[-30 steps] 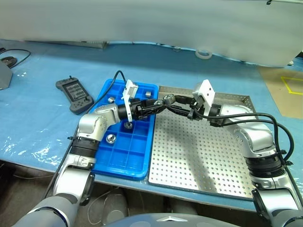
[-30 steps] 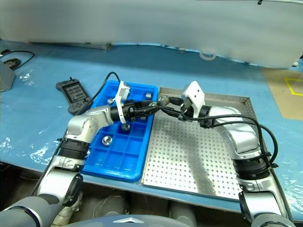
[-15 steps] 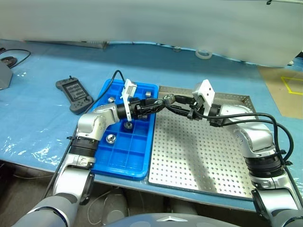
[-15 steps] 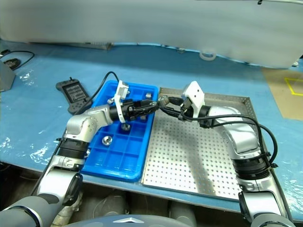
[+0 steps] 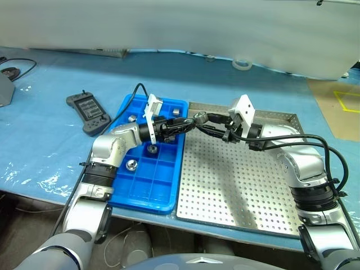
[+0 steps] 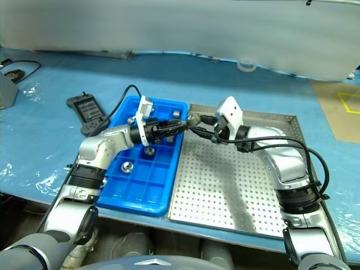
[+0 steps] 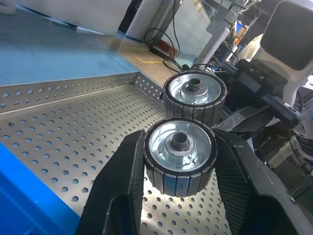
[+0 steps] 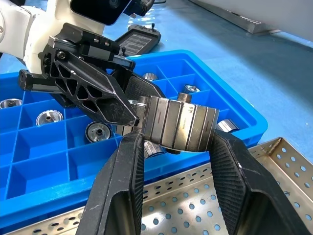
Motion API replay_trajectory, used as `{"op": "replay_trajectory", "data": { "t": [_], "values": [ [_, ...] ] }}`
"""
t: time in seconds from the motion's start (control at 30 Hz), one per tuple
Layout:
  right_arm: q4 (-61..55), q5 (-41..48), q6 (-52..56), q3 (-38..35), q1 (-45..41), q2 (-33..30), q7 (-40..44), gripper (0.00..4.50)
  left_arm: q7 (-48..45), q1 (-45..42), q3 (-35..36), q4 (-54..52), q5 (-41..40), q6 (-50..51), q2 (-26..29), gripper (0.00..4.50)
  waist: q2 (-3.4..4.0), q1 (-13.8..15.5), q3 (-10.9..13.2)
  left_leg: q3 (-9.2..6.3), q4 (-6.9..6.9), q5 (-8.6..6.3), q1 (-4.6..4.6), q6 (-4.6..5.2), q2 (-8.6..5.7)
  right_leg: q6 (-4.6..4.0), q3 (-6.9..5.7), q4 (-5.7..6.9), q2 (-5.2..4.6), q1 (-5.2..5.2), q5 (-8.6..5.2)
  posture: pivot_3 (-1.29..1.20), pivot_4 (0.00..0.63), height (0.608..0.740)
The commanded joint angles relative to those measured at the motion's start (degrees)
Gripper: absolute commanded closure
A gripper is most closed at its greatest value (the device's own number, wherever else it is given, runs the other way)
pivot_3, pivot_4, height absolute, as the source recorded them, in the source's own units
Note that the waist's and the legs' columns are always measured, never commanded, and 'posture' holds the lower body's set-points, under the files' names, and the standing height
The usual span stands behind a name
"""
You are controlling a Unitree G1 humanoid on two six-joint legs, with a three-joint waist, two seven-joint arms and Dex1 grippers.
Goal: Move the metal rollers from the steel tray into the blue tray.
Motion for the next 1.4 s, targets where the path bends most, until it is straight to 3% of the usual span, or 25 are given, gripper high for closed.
{"op": "replay_trajectory", "data": {
  "t": [0.03, 0.3, 0.67, 1.03, 1.23, 1.4],
  "values": [
    [-1.4, 0.3, -1.4, -1.3, -1.3, -0.1, -0.1, 2.93, 0.3, -1.6, 0.4, -0.5, 0.2, -1.0, 0.1, 2.83, 0.0, 0.0, 0.0, 0.0, 0.0, 0.0, 0.0, 0.0, 0.0, 0.0, 0.0, 0.0, 0.0, 0.0, 0.0, -0.1, 0.15, 0.74],
    [-1.0, 0.2, -1.9, -1.2, -1.4, -0.3, 0.0, 2.93, 0.4, -3.8, 2.1, 1.5, 0.6, -2.6, 1.4, 2.83, 0.0, 0.0, 0.0, 0.0, 0.0, 0.0, 0.0, 0.0, 0.0, 0.0, 0.0, 0.0, 0.0, 0.0, 0.0, -0.1, 0.15, 0.74],
    [-0.9, 0.2, -2.8, -1.0, 1.1, -2.0, -0.1, 2.93, -2.3, -3.1, 7.9, 2.7, 0.4, -3.8, 13.8, 2.83, 0.01, 0.0, 0.0, 0.0, -0.03, 0.0, 0.0, -0.01, 0.01, 0.0, -0.02, 0.0, 0.02, -0.02, 0.0, -0.08, 0.15, 0.74],
    [0.2, -0.2, -3.7, 0.5, 1.2, -2.1, 0.9, 2.93, -1.0, -0.6, 11.6, -0.1, -1.1, -2.5, 19.1, 2.83, 0.0, 0.9, 0.1, 0.02, -0.07, -0.08, 0.01, -0.24, -0.02, -0.01, -0.04, -0.01, 0.01, 0.03, -0.01, -0.04, 0.15, 0.74],
    [0.9, -0.8, -3.8, 0.9, 0.8, -1.5, 1.4, 2.93, -0.9, 3.1, 11.1, -6.0, -2.5, 0.4, 19.3, 2.83, -0.04, 1.4, 0.1, 0.01, -0.06, -0.08, -0.01, -0.25, 0.01, -0.01, -0.05, 0.03, 0.02, -0.01, -0.01, -0.03, 0.15, 0.74],
    [0.2, -0.6, -3.4, 0.2, 1.3, -2.5, 2.2, 2.93, -6.1, 11.3, 7.5, -16.9, -3.5, 1.8, 23.1, 2.83, -0.04, 1.4, 0.1, 0.01, -0.09, -0.08, -0.01, -0.25, 0.02, -0.01, -0.05, 0.02, 0.03, -0.05, -0.01, -0.04, 0.15, 0.74]
  ]
}}
